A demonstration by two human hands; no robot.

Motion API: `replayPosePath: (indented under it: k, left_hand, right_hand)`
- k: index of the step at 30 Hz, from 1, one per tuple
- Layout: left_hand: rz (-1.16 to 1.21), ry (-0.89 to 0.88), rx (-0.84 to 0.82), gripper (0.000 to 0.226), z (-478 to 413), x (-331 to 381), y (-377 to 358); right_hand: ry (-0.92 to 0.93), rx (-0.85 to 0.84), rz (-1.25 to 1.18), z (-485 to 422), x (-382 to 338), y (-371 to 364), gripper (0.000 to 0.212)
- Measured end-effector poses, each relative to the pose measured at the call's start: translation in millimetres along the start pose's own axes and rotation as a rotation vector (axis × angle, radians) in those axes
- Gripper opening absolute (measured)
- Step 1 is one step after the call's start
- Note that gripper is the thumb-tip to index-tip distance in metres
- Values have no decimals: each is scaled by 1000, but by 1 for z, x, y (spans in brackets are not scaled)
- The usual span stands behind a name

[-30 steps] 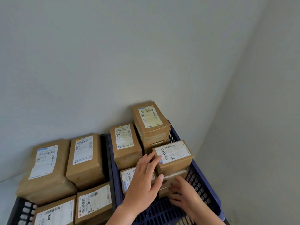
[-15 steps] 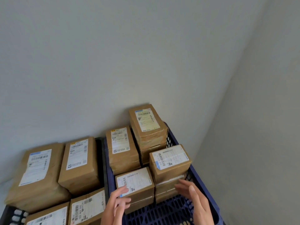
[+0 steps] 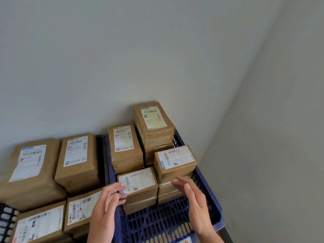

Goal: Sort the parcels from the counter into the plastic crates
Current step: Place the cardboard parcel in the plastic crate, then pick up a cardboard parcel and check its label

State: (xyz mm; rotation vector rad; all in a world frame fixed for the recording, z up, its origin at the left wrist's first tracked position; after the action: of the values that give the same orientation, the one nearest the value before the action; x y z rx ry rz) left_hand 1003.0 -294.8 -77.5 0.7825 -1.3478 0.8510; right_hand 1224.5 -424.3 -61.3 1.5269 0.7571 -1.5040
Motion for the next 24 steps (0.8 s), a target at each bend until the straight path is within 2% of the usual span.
replayPosePath:
  k: [9,14,18,24]
  left_hand:
    - [-55,-109,57,43,53,34,88]
    - [-62,-118,228,42,109,44,183]
    - [-53,-116,380,28,164,49,262]
    - [4,-169,626,27,256,62,368]
  right_hand:
    - [140,-38,95,15,-37,-72,43]
    - [202,-153,91,33,-61,-159,40]
    - [239,-254,90,53,-80,-244,40]
    - [320,-432,28,94,-104,-380,40]
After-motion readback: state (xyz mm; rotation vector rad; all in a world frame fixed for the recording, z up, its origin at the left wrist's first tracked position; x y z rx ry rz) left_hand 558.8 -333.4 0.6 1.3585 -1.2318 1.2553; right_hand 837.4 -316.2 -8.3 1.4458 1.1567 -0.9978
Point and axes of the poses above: each hand's wrist, its own z-axis away from the middle knuckle, its own y-axis out of the back of the hand, x = y × z, the point moved 1 cm from there along -z, towards the middle knuckle, and after that the axes turned 10 degrees about -x, right-handed, at the moved point
